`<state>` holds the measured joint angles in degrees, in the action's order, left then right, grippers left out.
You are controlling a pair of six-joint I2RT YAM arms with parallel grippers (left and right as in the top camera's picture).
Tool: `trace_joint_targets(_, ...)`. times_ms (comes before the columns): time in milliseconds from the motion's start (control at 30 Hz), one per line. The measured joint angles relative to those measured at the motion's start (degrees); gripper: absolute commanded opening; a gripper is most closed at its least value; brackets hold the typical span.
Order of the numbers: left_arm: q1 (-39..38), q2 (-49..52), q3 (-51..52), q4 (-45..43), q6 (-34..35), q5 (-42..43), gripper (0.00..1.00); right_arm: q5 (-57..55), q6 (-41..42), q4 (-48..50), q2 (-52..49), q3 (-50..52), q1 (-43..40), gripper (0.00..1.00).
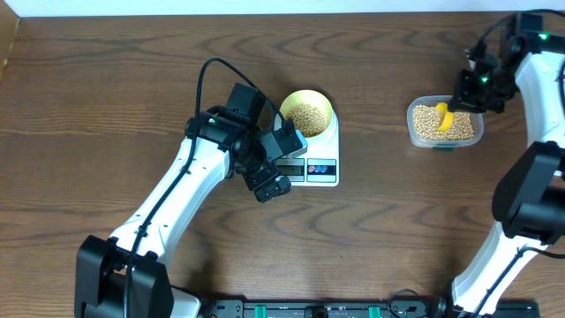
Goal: Scoop item into bowl and weigh 50g on scale
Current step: 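Lower the yellow scoop into the soybean tub with the right gripper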
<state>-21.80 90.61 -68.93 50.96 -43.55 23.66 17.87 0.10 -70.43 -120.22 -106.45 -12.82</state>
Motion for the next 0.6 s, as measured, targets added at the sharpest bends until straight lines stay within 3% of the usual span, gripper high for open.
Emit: trace_joint_targets(600, 0.0, 0.0, 0.0, 0.0, 0.0, 0.0, 0.98, 1.9, -2.9, -4.1, 0.2, -4.2, -4.6, 0.01)
